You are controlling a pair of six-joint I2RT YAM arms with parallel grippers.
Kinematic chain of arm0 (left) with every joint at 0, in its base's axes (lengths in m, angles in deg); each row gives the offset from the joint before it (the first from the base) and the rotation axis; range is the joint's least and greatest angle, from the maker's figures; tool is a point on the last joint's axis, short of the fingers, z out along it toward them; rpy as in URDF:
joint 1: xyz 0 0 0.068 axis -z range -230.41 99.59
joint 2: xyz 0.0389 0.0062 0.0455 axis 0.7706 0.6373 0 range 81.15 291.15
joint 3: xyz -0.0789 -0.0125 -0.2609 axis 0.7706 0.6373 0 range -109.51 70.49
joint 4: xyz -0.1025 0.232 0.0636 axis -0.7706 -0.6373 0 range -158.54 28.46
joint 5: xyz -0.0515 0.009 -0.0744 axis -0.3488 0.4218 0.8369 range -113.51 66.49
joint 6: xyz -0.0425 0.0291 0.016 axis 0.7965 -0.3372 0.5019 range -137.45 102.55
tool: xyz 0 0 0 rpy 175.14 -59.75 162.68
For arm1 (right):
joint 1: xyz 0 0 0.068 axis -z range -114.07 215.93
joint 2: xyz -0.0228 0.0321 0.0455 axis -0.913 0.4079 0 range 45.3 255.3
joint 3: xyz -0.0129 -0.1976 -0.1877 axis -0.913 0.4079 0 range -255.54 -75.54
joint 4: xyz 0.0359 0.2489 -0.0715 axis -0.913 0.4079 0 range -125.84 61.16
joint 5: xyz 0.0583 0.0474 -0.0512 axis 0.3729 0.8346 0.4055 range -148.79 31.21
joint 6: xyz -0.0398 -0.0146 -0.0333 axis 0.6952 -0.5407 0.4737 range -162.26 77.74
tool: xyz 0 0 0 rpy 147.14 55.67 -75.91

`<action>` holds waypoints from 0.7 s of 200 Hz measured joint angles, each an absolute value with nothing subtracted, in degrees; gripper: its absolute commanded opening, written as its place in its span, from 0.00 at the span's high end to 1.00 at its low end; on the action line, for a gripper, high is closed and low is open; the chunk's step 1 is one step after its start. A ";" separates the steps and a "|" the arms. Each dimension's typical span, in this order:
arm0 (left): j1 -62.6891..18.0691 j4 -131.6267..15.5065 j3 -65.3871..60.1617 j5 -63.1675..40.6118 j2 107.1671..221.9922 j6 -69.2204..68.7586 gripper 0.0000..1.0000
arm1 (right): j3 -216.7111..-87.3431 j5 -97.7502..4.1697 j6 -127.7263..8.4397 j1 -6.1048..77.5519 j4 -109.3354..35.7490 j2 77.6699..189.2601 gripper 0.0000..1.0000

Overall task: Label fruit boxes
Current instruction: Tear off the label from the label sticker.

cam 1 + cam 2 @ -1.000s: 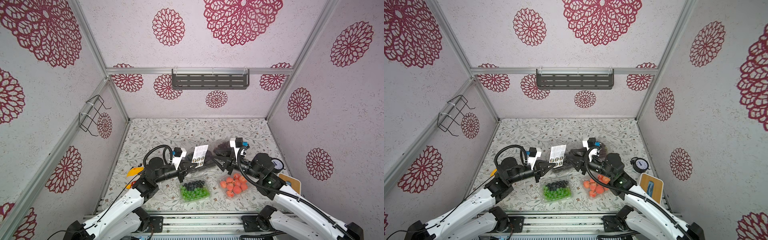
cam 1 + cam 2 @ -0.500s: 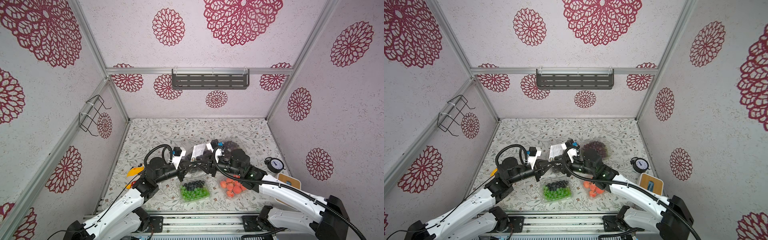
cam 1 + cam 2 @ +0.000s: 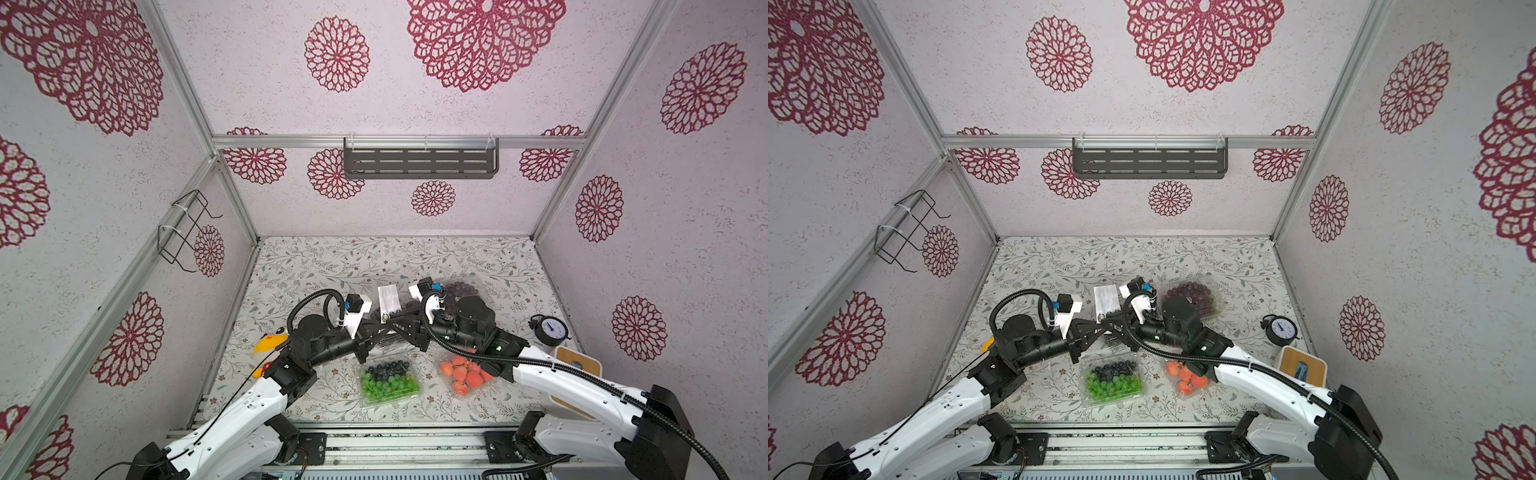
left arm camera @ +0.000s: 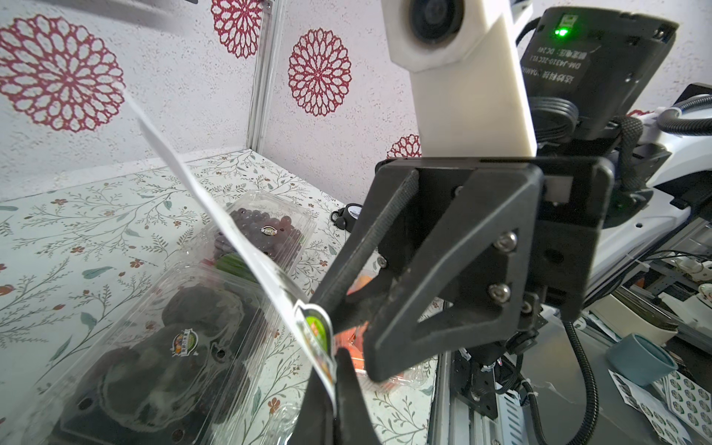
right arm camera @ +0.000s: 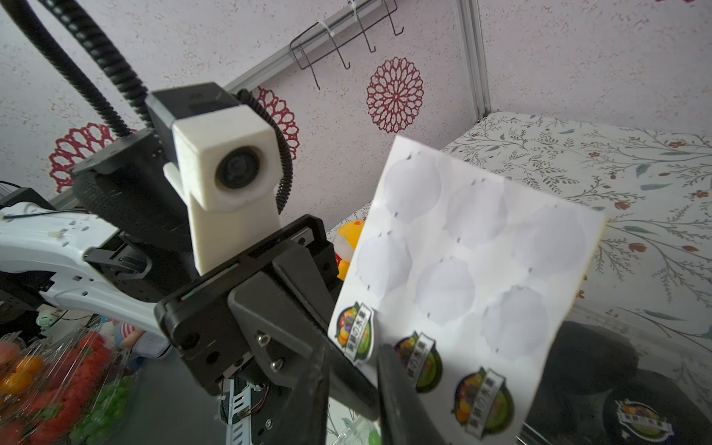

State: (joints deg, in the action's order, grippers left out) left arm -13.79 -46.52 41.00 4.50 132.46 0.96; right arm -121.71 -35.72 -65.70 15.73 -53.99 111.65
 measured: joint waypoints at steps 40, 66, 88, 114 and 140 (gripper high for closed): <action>-13.79 -46.71 41.00 4.68 132.42 0.96 1.00 | -122.06 -36.16 -65.22 15.73 -54.13 112.30 0.91; -13.79 -47.28 41.00 4.63 132.15 0.96 1.00 | -122.30 -36.29 -65.18 15.73 -54.17 112.76 0.97; -13.79 -47.39 41.00 4.48 132.13 0.94 1.00 | -122.45 -36.62 -65.28 15.73 -54.04 112.85 1.00; -13.79 -47.39 41.02 3.96 132.13 0.96 1.00 | -122.45 -36.79 -65.33 15.73 -54.04 112.85 1.00; -13.79 -47.37 41.17 1.33 132.18 0.94 1.00 | -122.41 -36.70 -65.83 15.73 -54.85 112.83 1.00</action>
State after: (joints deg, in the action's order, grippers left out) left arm -13.79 -47.37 41.17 1.33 132.18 0.94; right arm -122.41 -36.70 -65.83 15.73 -54.85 112.83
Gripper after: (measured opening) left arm 0.039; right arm 0.045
